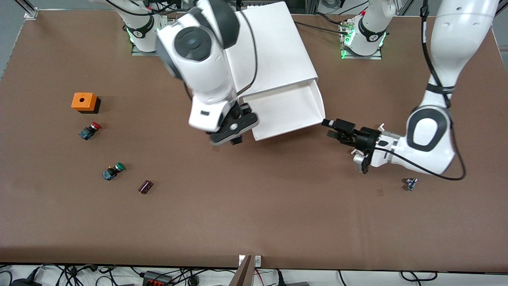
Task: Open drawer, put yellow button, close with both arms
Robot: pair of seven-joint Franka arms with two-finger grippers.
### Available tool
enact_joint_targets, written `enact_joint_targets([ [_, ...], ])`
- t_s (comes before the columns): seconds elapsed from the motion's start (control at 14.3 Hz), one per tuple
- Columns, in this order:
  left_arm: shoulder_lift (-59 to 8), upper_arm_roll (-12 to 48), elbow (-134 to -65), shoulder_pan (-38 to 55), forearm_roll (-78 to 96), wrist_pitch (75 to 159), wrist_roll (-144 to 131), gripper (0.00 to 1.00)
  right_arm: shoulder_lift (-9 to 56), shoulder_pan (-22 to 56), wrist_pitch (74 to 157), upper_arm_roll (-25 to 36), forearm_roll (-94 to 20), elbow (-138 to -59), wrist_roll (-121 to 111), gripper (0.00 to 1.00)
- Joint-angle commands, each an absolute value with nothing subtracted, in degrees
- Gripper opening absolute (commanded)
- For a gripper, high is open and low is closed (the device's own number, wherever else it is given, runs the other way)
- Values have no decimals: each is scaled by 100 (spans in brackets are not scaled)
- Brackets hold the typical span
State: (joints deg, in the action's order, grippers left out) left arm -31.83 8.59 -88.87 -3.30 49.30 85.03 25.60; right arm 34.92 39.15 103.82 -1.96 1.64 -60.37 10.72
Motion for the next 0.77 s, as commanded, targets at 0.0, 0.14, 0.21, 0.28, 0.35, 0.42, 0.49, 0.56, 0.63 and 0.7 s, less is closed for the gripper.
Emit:
enact_joint_targets([
  [0.0, -2963, 888, -8412, -413, 3897, 8200, 1541, 100, 3612, 4349, 10388, -132, 387, -5871, 1589, 0],
  [0.14, -2927, 879, -8070, -448, 3194, 8174, 1371, 100, 3752, 4570, 10520, -132, 483, -5784, 1958, 0],
  [0.21, -2892, 896, -7955, -492, 2660, 8165, 1362, 100, 3831, 4640, 10538, -132, 483, -5722, 2177, 0],
  [0.28, -2796, 888, -7885, -510, 2280, 8139, 1362, 100, 3919, 4710, 10599, -132, 483, -5661, 2441, 0],
  [0.35, -2717, 888, -7849, -510, 1989, 8130, 1362, 100, 3981, 4763, 10652, -158, 475, -5617, 2652, 0],
  [0.42, -2611, 896, -7849, -510, 1612, 8130, 1362, 100, 4042, 4816, 10644, -184, 475, -5608, 2828, 0],
  [0.49, -2584, 896, -7823, -518, 1295, 8130, 1371, 100, 4078, 4860, 10600, -193, 466, -5607, 2856, 0],
  [0.56, -2506, 914, -7770, -501, 961, 8130, 1371, 100, 4122, 4878, 10582, -228, 431, -5607, 2856, 0],
  [0.63, -2479, 931, -7604, -466, 566, 8130, 1380, 100, 4192, 4895, 10591, -229, 413, -5607, 2856, 0],
  [0.7, -2479, 993, -7376, -440, 145, 8078, 1389, 100, 4245, 4913, 10617, -229, 361, -5607, 2865, 0],
])
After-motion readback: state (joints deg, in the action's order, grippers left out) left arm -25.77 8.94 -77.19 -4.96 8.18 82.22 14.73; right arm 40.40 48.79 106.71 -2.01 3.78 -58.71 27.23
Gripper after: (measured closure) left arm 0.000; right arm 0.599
